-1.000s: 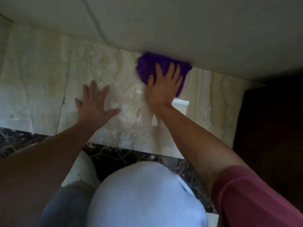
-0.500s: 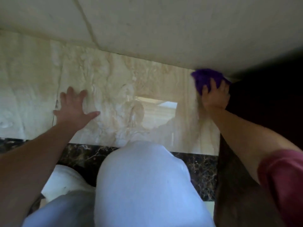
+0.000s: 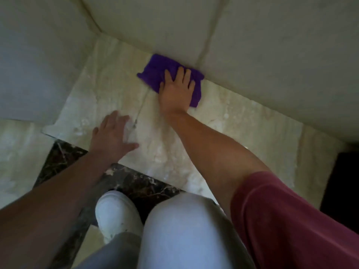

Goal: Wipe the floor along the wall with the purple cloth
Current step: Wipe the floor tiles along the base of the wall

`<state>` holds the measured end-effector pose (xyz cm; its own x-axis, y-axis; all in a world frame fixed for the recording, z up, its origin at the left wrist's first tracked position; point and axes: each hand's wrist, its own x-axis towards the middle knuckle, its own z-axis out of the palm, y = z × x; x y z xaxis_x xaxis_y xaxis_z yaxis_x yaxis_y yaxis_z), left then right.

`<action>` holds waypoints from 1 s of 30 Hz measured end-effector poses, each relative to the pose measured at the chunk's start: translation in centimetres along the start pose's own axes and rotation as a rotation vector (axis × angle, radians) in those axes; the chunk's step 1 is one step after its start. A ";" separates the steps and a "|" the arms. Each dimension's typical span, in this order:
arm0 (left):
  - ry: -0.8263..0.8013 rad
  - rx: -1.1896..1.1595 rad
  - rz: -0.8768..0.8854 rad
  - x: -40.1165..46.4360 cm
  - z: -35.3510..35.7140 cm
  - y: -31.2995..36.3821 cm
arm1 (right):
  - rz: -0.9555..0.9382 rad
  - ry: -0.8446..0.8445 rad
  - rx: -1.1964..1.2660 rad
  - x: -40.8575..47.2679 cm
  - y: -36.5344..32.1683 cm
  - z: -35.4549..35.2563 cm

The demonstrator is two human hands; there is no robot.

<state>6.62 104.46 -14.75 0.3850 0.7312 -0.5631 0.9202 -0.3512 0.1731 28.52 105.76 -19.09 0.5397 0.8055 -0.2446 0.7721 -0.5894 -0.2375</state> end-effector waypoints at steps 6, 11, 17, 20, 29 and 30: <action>-0.018 0.017 -0.004 -2.6 0.7 -9.7 | -0.268 -0.058 -0.107 5.6 -11.3 1.4; -0.062 -0.006 0.032 -2.8 2.1 -10.6 | -0.323 -0.160 -0.151 7.8 -19.0 1.9; -0.199 0.015 0.003 -2.9 1.2 -9.8 | -0.625 -0.335 -0.232 4.3 -16.3 1.0; -0.331 0.047 0.015 -2.7 -2.7 -9.5 | -0.683 -0.507 -0.302 2.6 -14.4 -1.5; -0.321 -0.053 0.020 -2.5 -1.3 -10.0 | -0.475 -0.344 -0.313 9.1 -17.2 0.2; -0.326 -0.073 0.017 -2.4 -1.6 -10.1 | -0.485 -0.333 -0.312 8.9 -17.2 0.2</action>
<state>-3.46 107.18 -13.90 0.3680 0.4963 -0.7863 0.9211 -0.3101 0.2354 19.95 123.09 -17.36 0.0129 0.8839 -0.4675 0.9893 -0.0791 -0.1224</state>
